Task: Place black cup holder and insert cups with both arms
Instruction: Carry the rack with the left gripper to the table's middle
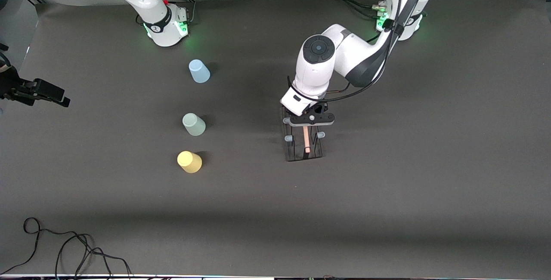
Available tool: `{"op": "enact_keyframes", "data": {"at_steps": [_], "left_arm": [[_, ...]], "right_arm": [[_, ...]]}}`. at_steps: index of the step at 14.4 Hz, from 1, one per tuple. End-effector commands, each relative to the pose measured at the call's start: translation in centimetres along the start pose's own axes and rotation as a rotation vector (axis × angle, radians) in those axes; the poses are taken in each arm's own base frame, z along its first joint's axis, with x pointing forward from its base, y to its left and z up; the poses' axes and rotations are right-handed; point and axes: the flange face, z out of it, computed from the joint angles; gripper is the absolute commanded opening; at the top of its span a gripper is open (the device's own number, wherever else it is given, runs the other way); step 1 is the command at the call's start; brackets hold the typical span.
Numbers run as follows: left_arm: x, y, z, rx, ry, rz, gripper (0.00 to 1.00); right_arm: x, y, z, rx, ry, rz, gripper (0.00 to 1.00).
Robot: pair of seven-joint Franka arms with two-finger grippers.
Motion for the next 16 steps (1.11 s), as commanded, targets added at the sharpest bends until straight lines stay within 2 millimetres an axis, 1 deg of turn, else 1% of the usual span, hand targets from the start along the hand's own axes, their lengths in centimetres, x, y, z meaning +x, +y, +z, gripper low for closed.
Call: {"op": "enact_keyframes", "data": {"at_steps": [1, 6, 7, 8, 9, 10, 11, 12, 13, 15, 16], "left_arm": [[-0.1, 0.6, -0.9, -0.003, 0.033, 0.000, 0.00], [-0.2, 0.6, -0.3, 0.003, 0.026, -0.004, 0.00], [-0.1, 0.6, -0.3, 0.002, 0.027, -0.006, 0.04], [-0.1, 0.5, -0.3, 0.004, 0.026, -0.005, 0.29], [-0.1, 0.5, -0.2, 0.005, 0.025, -0.005, 0.34], [0.0, 0.4, -0.2, 0.005, 0.025, -0.007, 0.35], [0.1, 0.3, -0.2, 0.005, 0.026, -0.010, 0.47], [0.1, 0.3, -0.2, 0.004, 0.027, -0.010, 0.81], [0.2, 0.3, -0.3, 0.004, 0.029, -0.011, 1.00], [1.2, -0.1, -1.9, -0.009, 0.046, -0.031, 1.00], [2.5, -0.7, -3.1, -0.015, 0.056, -0.051, 1.00]], "right_arm": [[-0.2, 0.2, -0.2, -0.018, -0.005, -0.009, 1.00], [-0.4, 0.2, 0.0, -0.019, -0.022, -0.011, 1.00], [-0.4, 0.2, 0.1, -0.019, -0.025, -0.009, 1.00], [-0.4, 0.2, 0.1, -0.019, -0.027, -0.009, 1.00], [-0.5, 0.2, 0.1, -0.019, -0.027, -0.003, 1.00], [-0.4, 0.2, 0.2, -0.019, -0.028, 0.002, 1.00], [-0.4, 0.1, 0.2, -0.019, -0.028, 0.002, 1.00], [-0.4, 0.1, 0.2, -0.019, -0.028, 0.002, 1.00], [-0.5, 0.1, 0.3, -0.018, -0.031, 0.003, 1.00], [-0.6, -0.2, 0.4, -0.019, -0.036, 0.043, 1.00], [-0.7, -0.7, 0.6, -0.019, -0.040, 0.098, 1.00]]}}
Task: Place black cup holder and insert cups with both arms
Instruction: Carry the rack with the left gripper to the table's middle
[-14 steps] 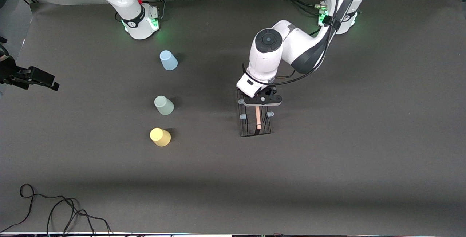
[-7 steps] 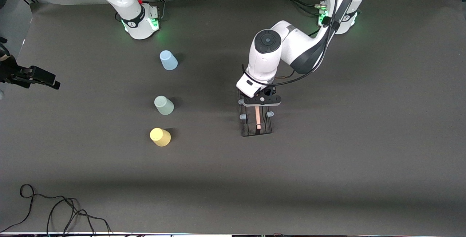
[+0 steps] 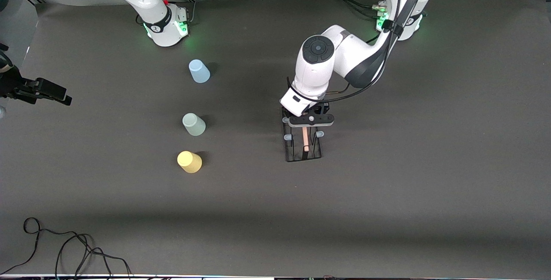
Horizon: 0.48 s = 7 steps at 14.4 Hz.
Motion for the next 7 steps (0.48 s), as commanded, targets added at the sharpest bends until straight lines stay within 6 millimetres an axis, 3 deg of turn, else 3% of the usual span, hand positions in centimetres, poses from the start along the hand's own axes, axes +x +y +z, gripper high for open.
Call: {"op": "enact_keyframes", "data": {"at_steps": [1, 4, 5, 7], "left_arm": [[2.9, -1.2, -3.7, -0.020, 0.052, -0.055, 1.00], [5.9, -4.6, -7.0, -0.036, 0.087, -0.110, 1.00], [6.6, -6.2, -7.0, -0.005, 0.063, -0.118, 1.00], [8.4, -10.6, -7.7, 0.051, 0.011, -0.062, 1.00]], "right_arm": [[-0.6, -1.9, 0.5, -0.018, -0.017, 0.100, 1.00], [-0.9, -5.6, 1.5, -0.017, -0.029, 0.147, 1.00], [-1.0, -7.1, 2.1, -0.020, -0.033, 0.164, 1.00], [-1.0, -10.0, 3.5, -0.025, -0.041, 0.169, 1.00]]}}
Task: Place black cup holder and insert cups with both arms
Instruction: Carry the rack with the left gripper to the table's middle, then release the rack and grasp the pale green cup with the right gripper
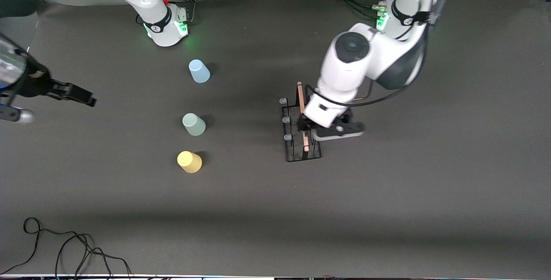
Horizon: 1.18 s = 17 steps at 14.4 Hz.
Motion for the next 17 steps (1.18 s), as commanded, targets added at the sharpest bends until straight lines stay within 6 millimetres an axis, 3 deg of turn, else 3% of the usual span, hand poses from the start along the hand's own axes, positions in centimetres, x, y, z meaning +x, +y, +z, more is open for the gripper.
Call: {"op": "enact_keyframes", "data": {"at_steps": [1, 3, 7, 9, 11, 13, 17], "left_arm": [[3.1, -5.9, -2.2, 0.062, -0.041, 0.065, 1.00], [6.0, -11.1, -4.1, 0.073, -0.045, 0.112, 1.00], [8.5, -19.2, -7.7, 0.093, -0.078, 0.193, 1.00], [9.8, -22.8, -9.5, 0.089, -0.058, 0.236, 1.00], [10.5, -24.9, -10.5, 0.089, -0.046, 0.250, 1.00], [10.8, -27.5, -11.7, 0.094, -0.046, 0.237, 1.00], [11.0, -31.7, -13.2, 0.108, -0.065, 0.255, 1.00]], "right_arm": [[-0.7, -3.7, 2.7, -0.009, -0.002, 0.037, 1.00], [-1.3, -5.2, 6.0, -0.008, 0.007, 0.045, 1.00], [-2.5, -8.1, 12.2, -0.015, 0.008, 0.051, 1.00], [-3.3, -8.8, 16.4, -0.015, 0.009, 0.071, 1.00], [-4.8, -9.9, 20.8, -0.004, 0.035, 0.054, 1.00], [-5.5, -9.5, 25.0, 0.011, 0.062, 0.066, 1.00], [-6.8, -9.9, 31.7, 0.014, 0.075, 0.075, 1.00]]}}
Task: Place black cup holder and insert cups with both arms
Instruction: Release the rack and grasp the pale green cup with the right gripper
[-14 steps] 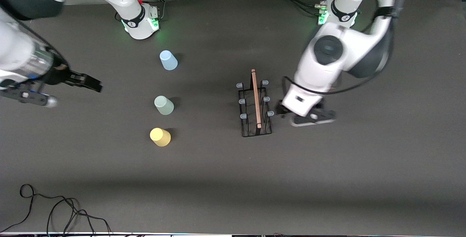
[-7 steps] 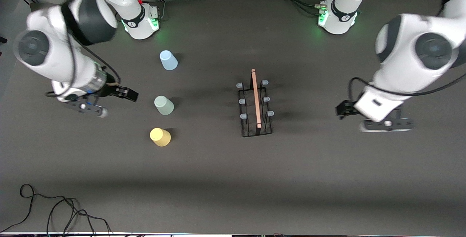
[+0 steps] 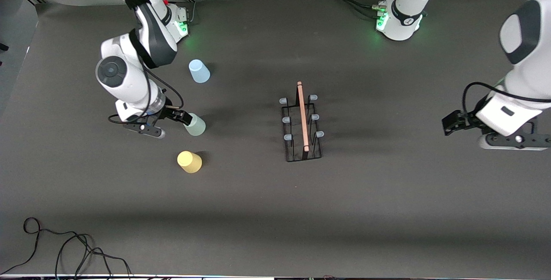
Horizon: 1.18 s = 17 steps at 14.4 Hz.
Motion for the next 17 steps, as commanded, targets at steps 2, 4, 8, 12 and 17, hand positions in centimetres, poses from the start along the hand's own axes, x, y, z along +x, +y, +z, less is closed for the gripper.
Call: {"op": "enact_keyframes", "data": {"at_steps": [2, 4, 8, 12, 17], "left_arm": [[-1.7, -3.4, -2.3, 0.020, 0.008, 0.024, 1.00], [-2.3, -4.9, -3.1, 0.022, -0.010, 0.031, 1.00], [-2.6, -5.2, -4.4, 0.025, 0.011, 0.051, 1.00], [-2.1, -4.9, -4.7, 0.022, 0.019, 0.067, 1.00], [-2.1, -4.8, -4.5, 0.020, 0.014, 0.069, 1.00]], "right_arm": [[-1.5, -0.9, 5.0, 0.015, 0.031, 0.042, 1.00], [-2.1, -1.7, 7.4, 0.021, 0.042, 0.029, 1.00], [-2.2, -1.5, 9.7, 0.018, 0.044, 0.027, 1.00], [-2.4, -1.2, 10.0, 0.013, 0.039, 0.028, 0.44], [-2.2, -1.6, 7.5, 0.032, 0.057, 0.029, 0.00]]}}
